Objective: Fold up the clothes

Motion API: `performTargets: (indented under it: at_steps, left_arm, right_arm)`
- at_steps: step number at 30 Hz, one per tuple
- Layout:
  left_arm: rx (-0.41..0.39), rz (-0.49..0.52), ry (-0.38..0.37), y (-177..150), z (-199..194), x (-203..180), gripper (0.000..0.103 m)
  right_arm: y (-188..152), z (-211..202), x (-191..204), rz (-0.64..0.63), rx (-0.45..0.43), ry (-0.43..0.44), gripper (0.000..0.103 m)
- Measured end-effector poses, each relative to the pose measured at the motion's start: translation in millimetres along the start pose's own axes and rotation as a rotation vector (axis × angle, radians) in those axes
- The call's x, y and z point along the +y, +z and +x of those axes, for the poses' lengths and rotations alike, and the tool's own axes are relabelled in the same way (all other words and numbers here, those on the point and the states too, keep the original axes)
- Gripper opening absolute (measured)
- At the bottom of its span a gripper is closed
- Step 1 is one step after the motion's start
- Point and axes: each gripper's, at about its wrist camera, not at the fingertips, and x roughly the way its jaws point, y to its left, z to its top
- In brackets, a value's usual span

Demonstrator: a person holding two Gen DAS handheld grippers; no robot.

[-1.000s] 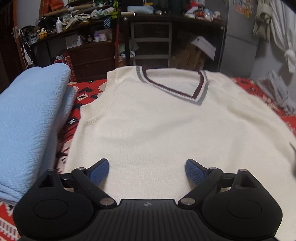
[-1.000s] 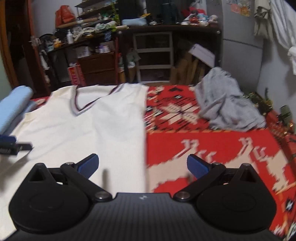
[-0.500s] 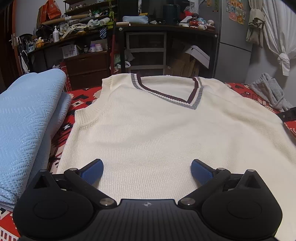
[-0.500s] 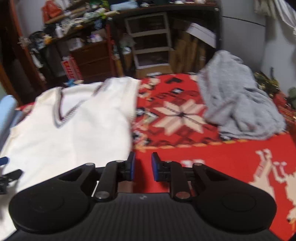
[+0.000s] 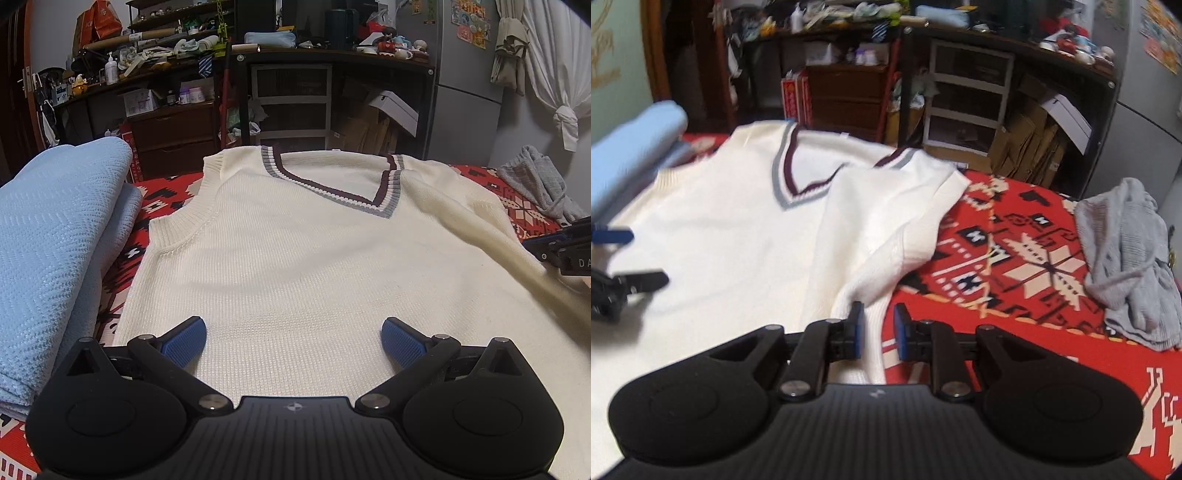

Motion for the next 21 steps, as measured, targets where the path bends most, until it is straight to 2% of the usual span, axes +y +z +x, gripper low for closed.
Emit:
performTargets:
  at_steps: [6,10,12,13,16,19,21]
  left_arm:
    - [0.000,0.001,0.000,0,0,0,0.103]
    - [-0.001,0.001,0.000,0,0,1,0.103]
    - [-0.001,0.001,0.000,0,0,1,0.103]
    - [-0.001,0.002,0.000,0,0,1,0.103]
    - [0.000,0.001,0.000,0,0,1,0.103]
    - [-0.001,0.002,-0.001,0,0,1,0.103]
    - [-0.001,0.002,0.000,0,0,0,0.103]
  right_arm:
    - [9,8,-19,0.148,0.014,0.037,0.024]
    - [14,19,-22,0.175,0.014,0.053,0.025]
    - [16,21,-17,0.149,0.014,0.063,0.015]
    - [17,22,-15,0.137,0.013,0.067,0.004]
    - [16,19,-6,0.085,-0.002,0.029,0.001]
    - [14,15,-7,0.034,-0.013,-0.059,0.001]
    - [14,11,-22,0.034,-0.021,-0.127,0.001]
